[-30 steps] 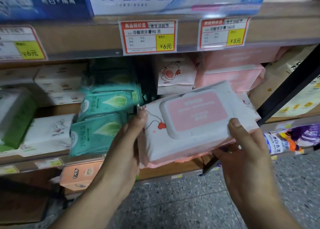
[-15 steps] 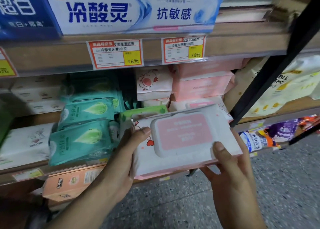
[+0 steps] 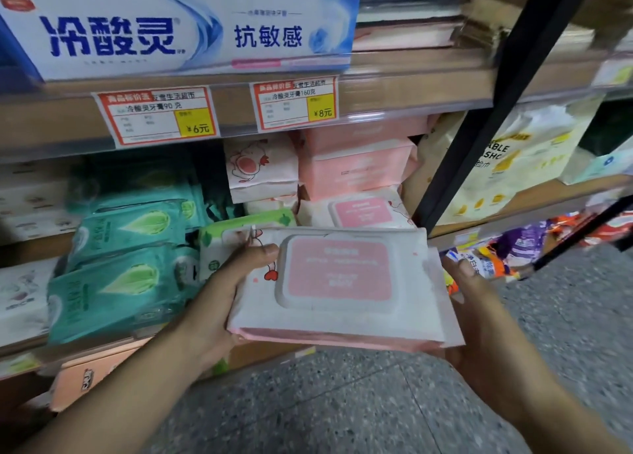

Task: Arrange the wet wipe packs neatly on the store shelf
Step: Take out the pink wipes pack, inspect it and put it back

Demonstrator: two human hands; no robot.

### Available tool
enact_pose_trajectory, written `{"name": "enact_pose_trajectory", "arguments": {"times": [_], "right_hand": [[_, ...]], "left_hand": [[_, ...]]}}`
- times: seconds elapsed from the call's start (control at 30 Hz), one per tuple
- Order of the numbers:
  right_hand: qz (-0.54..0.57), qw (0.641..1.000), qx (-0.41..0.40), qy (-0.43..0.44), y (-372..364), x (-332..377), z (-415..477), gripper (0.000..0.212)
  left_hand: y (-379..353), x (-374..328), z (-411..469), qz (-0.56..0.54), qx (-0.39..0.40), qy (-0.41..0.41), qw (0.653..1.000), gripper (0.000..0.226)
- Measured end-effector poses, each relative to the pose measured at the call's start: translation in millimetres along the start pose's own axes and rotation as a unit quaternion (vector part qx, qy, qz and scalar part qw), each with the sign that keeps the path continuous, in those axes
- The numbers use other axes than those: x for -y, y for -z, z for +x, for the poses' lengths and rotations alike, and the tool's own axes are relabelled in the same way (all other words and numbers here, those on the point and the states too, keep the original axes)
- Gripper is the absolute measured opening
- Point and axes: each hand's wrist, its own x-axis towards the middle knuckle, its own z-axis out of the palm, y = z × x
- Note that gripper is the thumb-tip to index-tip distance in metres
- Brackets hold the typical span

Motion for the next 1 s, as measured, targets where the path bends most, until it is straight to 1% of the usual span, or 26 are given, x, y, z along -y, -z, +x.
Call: {"name": "enact_pose_trajectory", "arguments": {"times": [0.03, 0.07, 0.1, 0.13, 0.17, 0.2, 0.23, 0.3, 0.33, 0.37, 0.4, 0.43, 0.5, 0.53, 0.57, 0.6, 0.63, 0.67, 0.7, 0.73, 0.77, 0.8, 0.87, 0.9, 0.97, 1.0], "right_hand": [[-0.021, 1.000, 0.019, -0.013, 2.7, 2.2, -0.9, 0.087], [-0.046, 0.998, 0.038, -0.031, 3.0, 4.1, 0.2, 0.094], [-0.049, 0.997, 0.042, -0.050, 3.8, 4.8, 2.5, 0.087], [-0.051, 0.995, 0.050, -0.068, 4.2, 3.5, 5.8, 0.079], [-0.045, 0.994, 0.049, -0.091, 5.8, -0.1, 13.2, 0.076], [-0.031, 0.993, 0.037, -0.109, 8.4, -1.7, 17.8, 0.076], [-0.006, 0.994, 0.033, -0.103, 11.3, -5.3, 13.7, 0.072], [0.047, 0.994, 0.019, -0.095, 9.4, -7.5, 16.9, 0.055], [0.068, 0.993, -0.002, -0.091, 7.3, -7.7, 16.2, 0.051], [0.097, 0.992, -0.018, -0.084, 5.7, -8.8, 15.8, 0.051], [0.120, 0.989, -0.030, -0.077, 2.0, -9.3, 12.7, 0.053], [0.140, 0.987, -0.033, -0.072, 0.3, -10.4, 9.1, 0.054], [0.175, 0.982, -0.051, -0.051, -9.8, -15.8, 2.1, 0.053], [0.184, 0.980, -0.065, -0.035, -16.0, -20.1, -1.3, 0.056], [0.194, 0.978, -0.081, -0.017, -22.1, -25.1, -3.9, 0.066], [0.200, 0.975, -0.099, -0.001, -27.6, -32.2, -7.2, 0.080], [0.195, 0.974, -0.114, 0.016, -32.7, -39.2, -10.3, 0.089], [0.180, 0.974, -0.130, 0.033, -38.1, -43.1, -14.9, 0.094], [0.150, 0.976, -0.147, 0.050, -42.2, -48.3, -17.0, 0.101], [0.124, 0.977, -0.163, 0.063, -44.0, -52.3, -20.0, 0.113], [0.107, 0.977, -0.169, 0.074, -44.3, -56.8, -22.5, 0.122], [0.098, 0.978, -0.168, 0.080, -44.6, -60.5, -24.8, 0.122], [0.093, 0.980, -0.157, 0.082, -43.8, -63.4, -29.4, 0.111], [0.094, 0.982, -0.147, 0.076, -41.9, -62.6, -30.4, 0.103], [0.097, 0.987, -0.108, 0.064, -31.0, -56.9, -32.5, 0.086], [0.090, 0.991, -0.085, 0.059, -24.2, -50.7, -32.2, 0.085]], "left_hand": [[2.6, 2.6, 3.2, -0.004, -0.003, -0.015, 1.000, 0.085], [1.5, 3.1, 0.7, -0.017, 0.012, -0.023, 1.000, 0.073], [-4.9, 1.0, -4.9, -0.032, 0.021, -0.021, 0.999, 0.040], [-11.3, 0.9, -5.0, -0.065, 0.042, 0.002, 0.997, 0.026], [-15.8, -1.6, -4.7, -0.096, 0.042, 0.035, 0.994, 0.021], [-17.4, -4.4, -5.2, -0.115, 0.041, 0.049, 0.991, 0.023], [-18.4, -8.5, -4.4, -0.132, 0.030, 0.046, 0.990, 0.035], [-12.8, -7.1, -9.6, -0.185, 0.044, 0.018, 0.982, 0.077], [-12.3, -3.1, -10.7, -0.213, 0.046, 0.010, 0.976, 0.093], [-16.2, 0.2, -13.0, -0.241, 0.048, 0.002, 0.969, 0.103], [-22.2, 6.9, -19.1, -0.269, 0.053, -0.009, 0.962, 0.107], [-32.7, 11.6, -23.1, -0.281, 0.069, -0.023, 0.957, 0.106], [-60.3, 20.0, -31.2, -0.238, 0.077, -0.045, 0.967, 0.102], [-74.6, 25.9, -31.9, -0.213, 0.060, -0.048, 0.974, 0.110], [-87.4, 31.3, -33.9, -0.203, 0.037, -0.047, 0.977, 0.123], [-98.7, 37.1, -36.4, -0.209, 0.024, -0.047, 0.976, 0.134], [-108.4, 40.8, -39.8, -0.219, 0.022, -0.049, 0.974, 0.139], [-117.3, 44.5, -44.8, -0.224, 0.020, -0.053, 0.973, 0.137], [-121.1, 45.3, -50.7, -0.230, 0.016, -0.052, 0.972, 0.130], [-122.4, 46.8, -56.9, -0.235, 0.008, -0.048, 0.971, 0.121], [-120.9, 48.1, -58.1, -0.238, 0.005, -0.043, 0.970, 0.111], [-117.5, 49.0, -60.6, -0.237, 0.013, -0.039, 0.971, 0.096], [-109.6, 47.8, -60.9, -0.245, 0.039, -0.014, 0.969, 0.065], [-105.6, 45.5, -62.0, -0.259, 0.055, 0.006, 0.964, 0.060], [-98.5, 42.8, -61.8, -0.281, 0.079, 0.020, 0.956, 0.068], [-94.6, 40.8, -61.1, -0.280, 0.086, 0.011, 0.956, 0.073]]}}
